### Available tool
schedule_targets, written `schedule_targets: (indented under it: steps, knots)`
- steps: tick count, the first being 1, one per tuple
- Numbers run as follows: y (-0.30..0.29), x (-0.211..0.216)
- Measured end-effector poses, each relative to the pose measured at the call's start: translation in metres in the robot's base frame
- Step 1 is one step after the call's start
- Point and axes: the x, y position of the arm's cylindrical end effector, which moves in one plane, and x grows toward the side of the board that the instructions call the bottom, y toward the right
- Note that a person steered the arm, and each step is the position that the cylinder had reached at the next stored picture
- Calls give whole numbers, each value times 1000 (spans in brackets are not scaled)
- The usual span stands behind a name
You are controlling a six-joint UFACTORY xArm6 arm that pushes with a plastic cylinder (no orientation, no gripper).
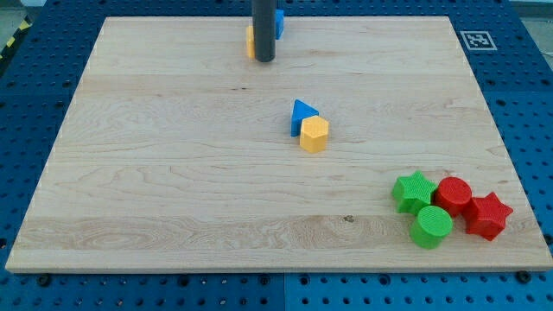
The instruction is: Place the heart below the cube
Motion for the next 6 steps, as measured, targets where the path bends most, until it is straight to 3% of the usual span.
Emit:
schedule_targets:
  steps: [3, 6]
  knots:
    - [-62, -14]
    - [-1, -43]
